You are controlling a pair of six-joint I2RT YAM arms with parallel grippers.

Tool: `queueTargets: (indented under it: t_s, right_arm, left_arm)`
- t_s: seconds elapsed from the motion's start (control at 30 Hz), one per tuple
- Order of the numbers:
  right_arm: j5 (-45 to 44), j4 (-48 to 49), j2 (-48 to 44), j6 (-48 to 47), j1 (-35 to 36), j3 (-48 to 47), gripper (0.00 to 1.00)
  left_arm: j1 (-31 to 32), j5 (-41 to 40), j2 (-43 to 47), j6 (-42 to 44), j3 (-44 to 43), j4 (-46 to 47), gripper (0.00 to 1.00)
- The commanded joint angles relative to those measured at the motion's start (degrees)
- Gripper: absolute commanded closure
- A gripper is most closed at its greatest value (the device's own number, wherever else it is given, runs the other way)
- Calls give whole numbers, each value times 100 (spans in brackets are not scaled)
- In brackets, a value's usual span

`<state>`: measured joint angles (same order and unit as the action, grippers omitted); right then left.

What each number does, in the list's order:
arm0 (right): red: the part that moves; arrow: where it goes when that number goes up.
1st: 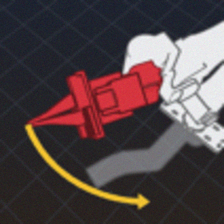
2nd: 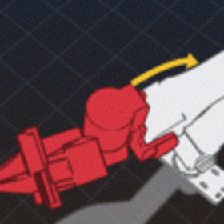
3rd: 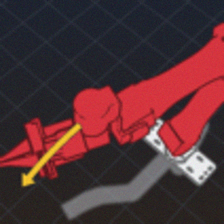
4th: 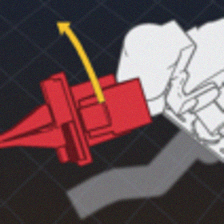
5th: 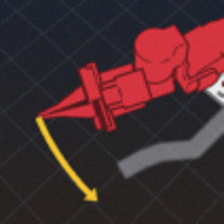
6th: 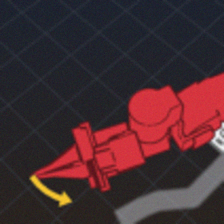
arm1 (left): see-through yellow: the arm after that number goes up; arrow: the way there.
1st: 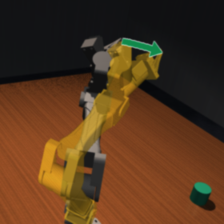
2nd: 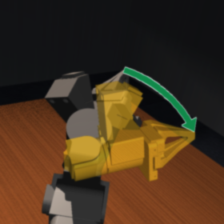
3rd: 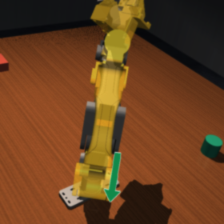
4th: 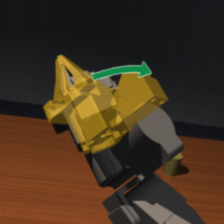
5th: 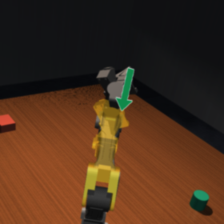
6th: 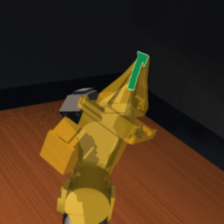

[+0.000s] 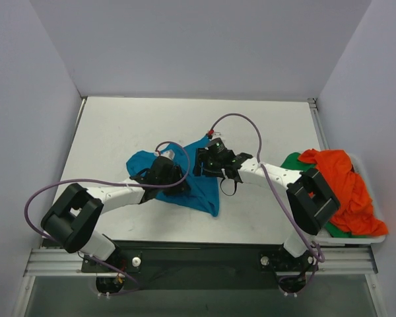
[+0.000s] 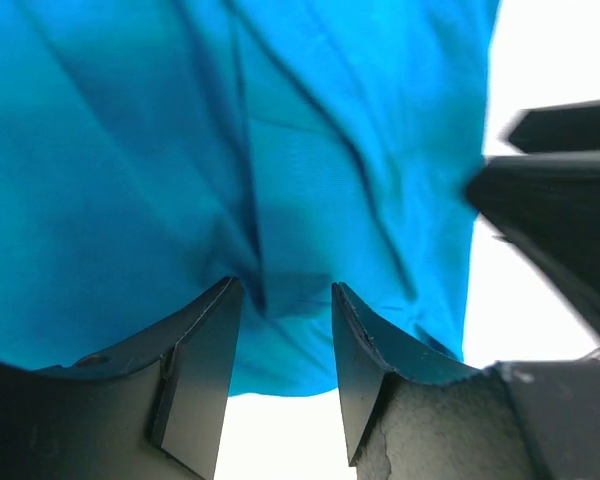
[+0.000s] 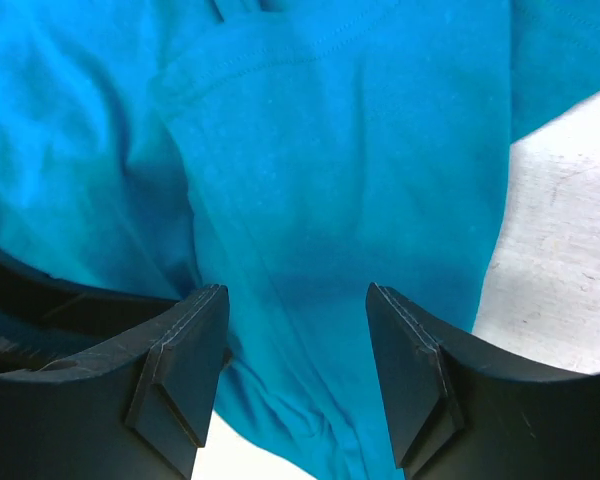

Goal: Fold and stack the t-shirts
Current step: Flatten out the tshirt

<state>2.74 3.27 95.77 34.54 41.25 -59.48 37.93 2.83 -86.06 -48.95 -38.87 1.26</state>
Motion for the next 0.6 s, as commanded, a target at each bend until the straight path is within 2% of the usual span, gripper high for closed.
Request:
queueTargets:
  t_s: [0.0, 0.27, 0.57]
  right_arm:
    - [121, 60, 126, -80, -30, -274, 43]
    - [95, 77, 135, 52, -100, -213, 44]
    - [314, 69, 328, -62, -118, -476, 43]
  left_arm:
    - [21, 174, 257, -27, -76, 489, 49]
    - [39, 113, -95, 35, -270, 235, 56]
    - [197, -81, -235, 8, -200, 208, 56]
